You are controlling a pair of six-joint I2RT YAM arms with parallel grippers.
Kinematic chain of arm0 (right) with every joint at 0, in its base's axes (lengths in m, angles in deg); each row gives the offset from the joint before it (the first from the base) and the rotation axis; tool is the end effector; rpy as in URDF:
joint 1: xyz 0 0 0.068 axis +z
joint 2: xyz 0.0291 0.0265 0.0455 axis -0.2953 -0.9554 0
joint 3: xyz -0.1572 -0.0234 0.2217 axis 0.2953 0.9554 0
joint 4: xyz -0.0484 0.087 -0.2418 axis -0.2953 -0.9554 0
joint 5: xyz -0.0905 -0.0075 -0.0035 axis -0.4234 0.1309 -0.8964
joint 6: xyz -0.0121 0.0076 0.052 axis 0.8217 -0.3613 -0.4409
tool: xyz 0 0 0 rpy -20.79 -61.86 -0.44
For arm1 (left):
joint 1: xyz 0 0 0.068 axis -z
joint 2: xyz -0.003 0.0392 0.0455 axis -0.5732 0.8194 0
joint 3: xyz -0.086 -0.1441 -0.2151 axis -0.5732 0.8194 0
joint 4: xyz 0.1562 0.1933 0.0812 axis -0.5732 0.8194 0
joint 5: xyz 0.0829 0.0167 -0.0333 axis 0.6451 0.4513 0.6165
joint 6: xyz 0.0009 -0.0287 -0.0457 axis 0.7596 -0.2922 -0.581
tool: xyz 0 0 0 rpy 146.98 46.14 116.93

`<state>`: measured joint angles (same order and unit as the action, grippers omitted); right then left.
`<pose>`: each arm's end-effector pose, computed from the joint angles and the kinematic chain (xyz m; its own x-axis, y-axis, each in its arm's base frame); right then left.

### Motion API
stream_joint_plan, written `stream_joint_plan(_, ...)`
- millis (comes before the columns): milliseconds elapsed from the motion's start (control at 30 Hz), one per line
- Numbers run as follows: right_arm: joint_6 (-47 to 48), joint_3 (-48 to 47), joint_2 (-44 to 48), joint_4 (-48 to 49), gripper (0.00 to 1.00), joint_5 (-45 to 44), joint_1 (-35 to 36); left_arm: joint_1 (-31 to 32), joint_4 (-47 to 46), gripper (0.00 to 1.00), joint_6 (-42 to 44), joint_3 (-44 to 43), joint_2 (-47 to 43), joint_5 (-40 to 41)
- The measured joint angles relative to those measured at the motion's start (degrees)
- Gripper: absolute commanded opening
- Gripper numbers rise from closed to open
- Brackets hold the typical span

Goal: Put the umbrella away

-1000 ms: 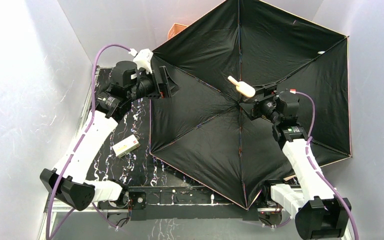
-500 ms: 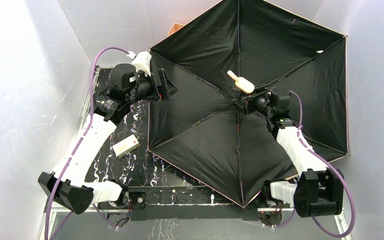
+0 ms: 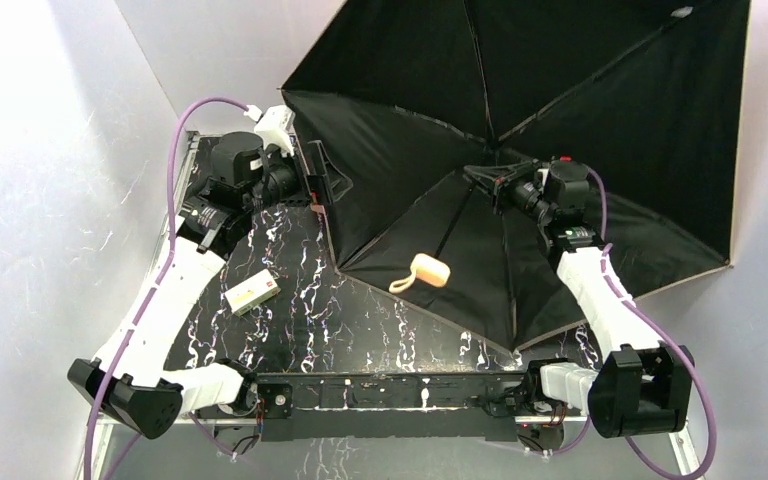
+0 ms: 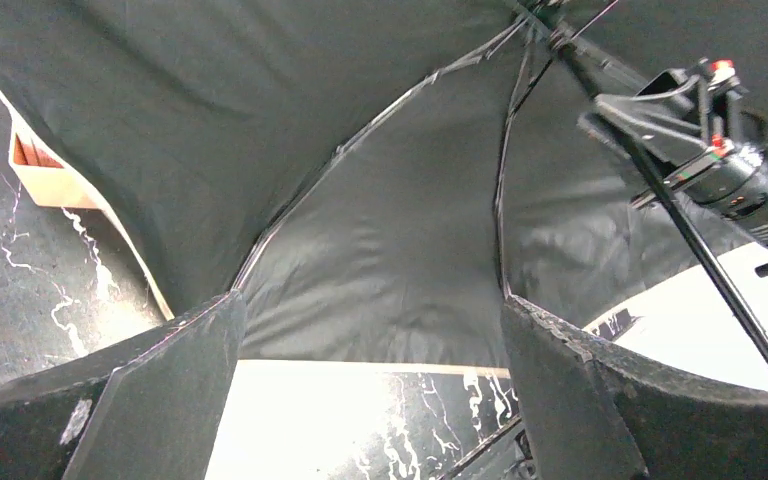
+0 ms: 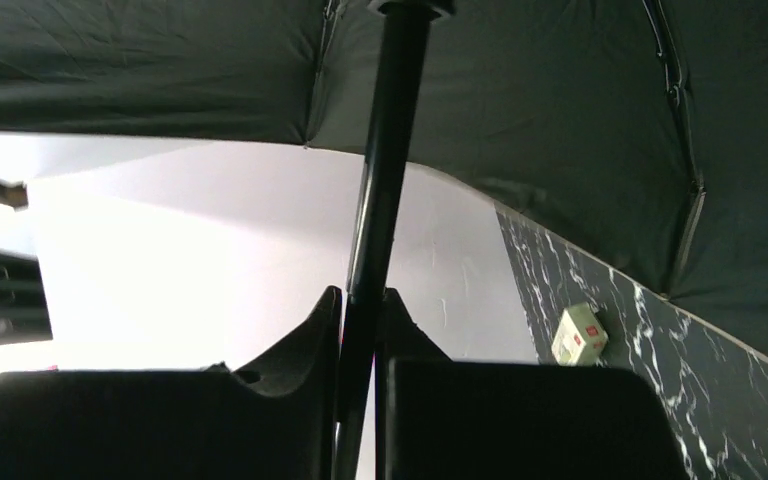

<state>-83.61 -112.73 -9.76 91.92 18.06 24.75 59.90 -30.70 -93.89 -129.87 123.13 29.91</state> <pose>0.2682 0.0504 0.3193 -0.5097 0.8539 0.1053 0.2093 0.0044 0.9778 0.2293 -0.1150 0.4406 -0.4640 -0.2477 -0.8505 0.4456 0.7646 -0.4658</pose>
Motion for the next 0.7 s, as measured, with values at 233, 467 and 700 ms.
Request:
stream_joint_plan(233, 11.1, -9.4, 2.5, 0.7, 0.0, -1.2, 0.4, 0.0, 0.8, 0.98, 0.0, -3.2, -0.3, -2.0)
stream_joint_plan(467, 22.0, -15.5, 3.0, 2.9, 0.0, -3.0, 0.6, 0.4, 0.8, 0.98, -0.7, -6.9, -0.5, -6.5)
stream_joint_plan(700, 29.3, -20.3, 0.4, 6.2, 0.0, -5.7, 3.1, 5.8, -1.8, 0.98, -2.8, -8.2, -0.5, -7.4)
